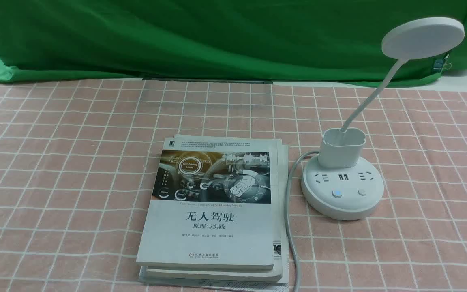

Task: Turn on the table lamp on the pink coffee tablecloth with your hand.
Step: 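Press the button on the base of the white desk lamp with the right gripper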

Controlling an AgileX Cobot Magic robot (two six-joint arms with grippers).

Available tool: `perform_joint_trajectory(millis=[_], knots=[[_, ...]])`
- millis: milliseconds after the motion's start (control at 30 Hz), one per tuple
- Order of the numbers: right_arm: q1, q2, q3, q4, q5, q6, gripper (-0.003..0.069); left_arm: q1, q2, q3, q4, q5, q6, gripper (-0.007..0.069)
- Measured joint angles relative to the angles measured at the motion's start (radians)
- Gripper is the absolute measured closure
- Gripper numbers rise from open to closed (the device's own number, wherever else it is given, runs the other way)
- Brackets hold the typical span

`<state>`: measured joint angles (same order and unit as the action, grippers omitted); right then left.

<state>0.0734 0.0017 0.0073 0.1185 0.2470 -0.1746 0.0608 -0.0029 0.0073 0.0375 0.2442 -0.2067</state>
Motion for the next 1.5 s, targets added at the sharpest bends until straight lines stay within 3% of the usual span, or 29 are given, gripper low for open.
perform_joint_trajectory(millis=[1167,1267,1500], knots=[[0.0,0.0,0.0,0.0,-0.032,0.005,0.0415,0.0,0.0,0.0,0.0,0.0,0.001,0.0606],[0.0,0.0,0.0,0.0,-0.064,0.05,0.0415,0.0,0.0,0.0,0.0,0.0,0.001,0.0606],[0.0,0.0,0.0,0.008,-0.255,0.35,0.0415,0.0,0.0,0.0,0.0,0.0,-0.001,0.0606]])
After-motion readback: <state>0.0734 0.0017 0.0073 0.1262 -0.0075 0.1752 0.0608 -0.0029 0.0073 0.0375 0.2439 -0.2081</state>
